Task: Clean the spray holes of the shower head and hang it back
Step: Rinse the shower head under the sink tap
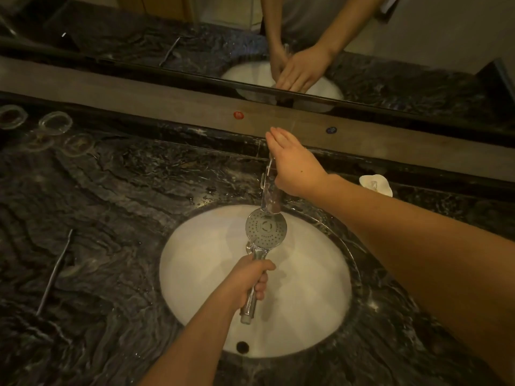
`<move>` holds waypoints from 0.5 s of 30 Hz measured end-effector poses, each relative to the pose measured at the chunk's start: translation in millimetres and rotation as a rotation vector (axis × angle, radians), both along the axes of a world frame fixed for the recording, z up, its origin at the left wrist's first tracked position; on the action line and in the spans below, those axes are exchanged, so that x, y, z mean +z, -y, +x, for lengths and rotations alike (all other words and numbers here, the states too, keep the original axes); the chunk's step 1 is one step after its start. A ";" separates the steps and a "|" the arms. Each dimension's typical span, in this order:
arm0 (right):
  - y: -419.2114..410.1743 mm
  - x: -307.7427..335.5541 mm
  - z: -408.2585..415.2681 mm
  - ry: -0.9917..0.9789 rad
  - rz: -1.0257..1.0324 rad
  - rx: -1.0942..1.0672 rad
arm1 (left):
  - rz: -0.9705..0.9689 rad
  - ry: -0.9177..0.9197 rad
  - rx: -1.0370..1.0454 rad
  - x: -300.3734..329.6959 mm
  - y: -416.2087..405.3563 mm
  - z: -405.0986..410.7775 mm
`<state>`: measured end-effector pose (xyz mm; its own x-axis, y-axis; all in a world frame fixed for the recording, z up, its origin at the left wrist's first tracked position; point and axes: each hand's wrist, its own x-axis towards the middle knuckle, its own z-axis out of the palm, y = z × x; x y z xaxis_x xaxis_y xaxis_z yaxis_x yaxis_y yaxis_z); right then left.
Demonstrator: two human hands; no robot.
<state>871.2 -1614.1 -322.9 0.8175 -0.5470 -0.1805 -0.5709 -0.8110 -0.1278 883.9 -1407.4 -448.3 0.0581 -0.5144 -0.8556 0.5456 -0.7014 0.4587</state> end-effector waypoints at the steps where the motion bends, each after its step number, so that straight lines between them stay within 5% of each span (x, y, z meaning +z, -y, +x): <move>1: 1.1 2.2 0.6 -0.005 0.010 0.001 | 0.002 0.006 -0.005 -0.2 0.5 0.0; 15: 13.3 21.0 8.9 -0.086 0.069 0.042 | -0.033 0.018 -0.002 -7.0 1.5 -1.0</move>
<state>880.1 -1627.4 -301.9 0.8195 -0.4961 -0.2868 -0.5475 -0.8256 -0.1363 882.9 -1408.8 -455.3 0.0721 -0.5420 -0.8373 0.5358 -0.6870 0.4909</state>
